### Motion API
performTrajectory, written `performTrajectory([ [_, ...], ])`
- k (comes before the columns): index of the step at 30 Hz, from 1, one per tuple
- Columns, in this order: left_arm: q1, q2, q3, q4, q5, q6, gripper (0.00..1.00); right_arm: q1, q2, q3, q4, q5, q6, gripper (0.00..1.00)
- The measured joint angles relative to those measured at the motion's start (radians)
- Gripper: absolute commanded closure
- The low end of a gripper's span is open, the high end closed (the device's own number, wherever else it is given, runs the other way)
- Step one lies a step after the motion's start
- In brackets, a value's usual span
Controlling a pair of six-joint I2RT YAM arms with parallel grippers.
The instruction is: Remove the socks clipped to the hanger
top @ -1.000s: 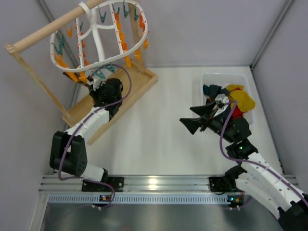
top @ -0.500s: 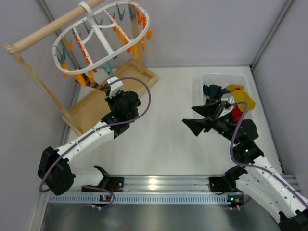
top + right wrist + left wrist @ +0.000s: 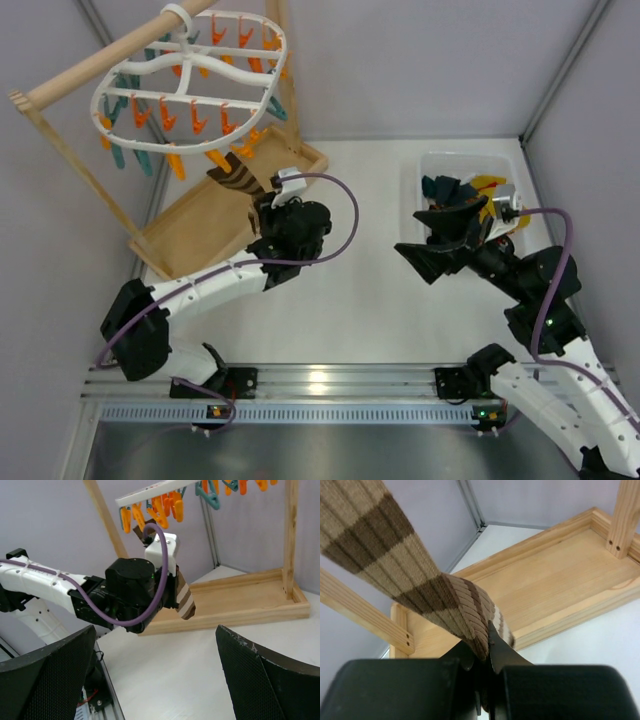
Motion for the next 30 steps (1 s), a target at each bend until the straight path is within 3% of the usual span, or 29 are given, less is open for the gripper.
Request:
performTrajectory([
  [11, -0.040, 0.186, 0.183, 0.000, 0.028, 0.097, 1.00, 0.033, 0.278, 0.358, -0.171, 0.031, -0.039, 0.06],
  [21, -0.068, 0.360, 0.354, -0.001, 0.066, 0.166, 1.00, 0.341, 0.723, 0.850, -0.446, 0.458, -0.232, 0.12],
  [30, -0.090, 0.435, 0.448, 0.000, 0.085, 0.206, 1.00, 0.435, 1.085, 1.248, -0.614, 0.734, -0.394, 0.26],
])
